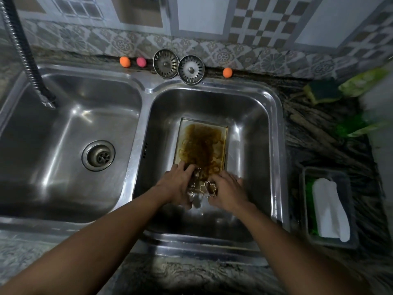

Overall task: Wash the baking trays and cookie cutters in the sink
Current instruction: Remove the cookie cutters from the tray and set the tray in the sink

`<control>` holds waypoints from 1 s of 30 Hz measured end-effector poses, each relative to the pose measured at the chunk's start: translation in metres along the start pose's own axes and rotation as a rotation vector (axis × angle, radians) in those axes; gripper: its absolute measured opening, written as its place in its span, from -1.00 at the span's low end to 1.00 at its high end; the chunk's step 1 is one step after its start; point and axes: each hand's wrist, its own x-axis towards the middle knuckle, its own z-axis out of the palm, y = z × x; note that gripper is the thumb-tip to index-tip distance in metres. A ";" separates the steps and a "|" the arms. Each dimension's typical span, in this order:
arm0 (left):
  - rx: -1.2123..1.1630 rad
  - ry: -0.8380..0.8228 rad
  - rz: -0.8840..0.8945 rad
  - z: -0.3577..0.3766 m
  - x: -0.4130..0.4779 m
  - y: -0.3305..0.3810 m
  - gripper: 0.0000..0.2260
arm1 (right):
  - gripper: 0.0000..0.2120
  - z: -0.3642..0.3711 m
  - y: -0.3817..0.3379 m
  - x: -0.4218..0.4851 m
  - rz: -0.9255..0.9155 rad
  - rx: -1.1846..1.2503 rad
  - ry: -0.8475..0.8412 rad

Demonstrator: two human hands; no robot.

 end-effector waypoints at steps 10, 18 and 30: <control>-0.225 -0.201 -0.008 0.020 -0.020 0.009 -0.14 | -0.41 0.023 -0.012 -0.028 -0.029 -0.080 -0.216; -0.242 -0.176 -0.038 0.052 -0.017 0.013 -0.26 | -0.44 0.043 -0.018 -0.028 -0.007 -0.103 -0.168; -0.211 -0.088 -0.104 0.049 -0.019 0.007 -0.42 | -0.59 0.044 -0.013 -0.028 0.023 -0.004 -0.155</control>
